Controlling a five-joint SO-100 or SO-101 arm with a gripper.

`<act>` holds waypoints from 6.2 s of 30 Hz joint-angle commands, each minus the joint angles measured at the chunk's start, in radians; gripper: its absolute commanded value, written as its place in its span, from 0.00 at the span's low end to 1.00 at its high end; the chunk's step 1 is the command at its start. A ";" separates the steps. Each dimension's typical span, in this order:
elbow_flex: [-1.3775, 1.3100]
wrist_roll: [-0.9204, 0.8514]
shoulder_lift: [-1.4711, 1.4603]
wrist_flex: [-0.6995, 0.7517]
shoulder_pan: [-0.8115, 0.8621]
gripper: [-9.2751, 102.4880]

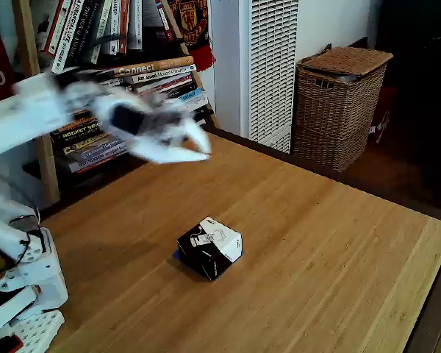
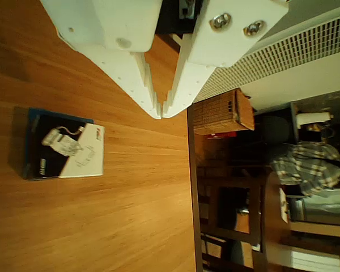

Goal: Push the box on top of the target

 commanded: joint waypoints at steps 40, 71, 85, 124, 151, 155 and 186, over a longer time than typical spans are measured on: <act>0.834 0.080 1.012 0.140 -0.017 0.08; 1.009 0.066 1.014 0.224 -0.008 0.08; 1.009 0.078 1.014 0.285 -0.034 0.08; 1.009 0.078 1.014 0.287 -0.035 0.08; 1.009 0.078 1.014 0.287 -0.035 0.08; 1.009 0.078 1.014 0.287 -0.035 0.08; 1.009 0.078 1.014 0.287 -0.035 0.08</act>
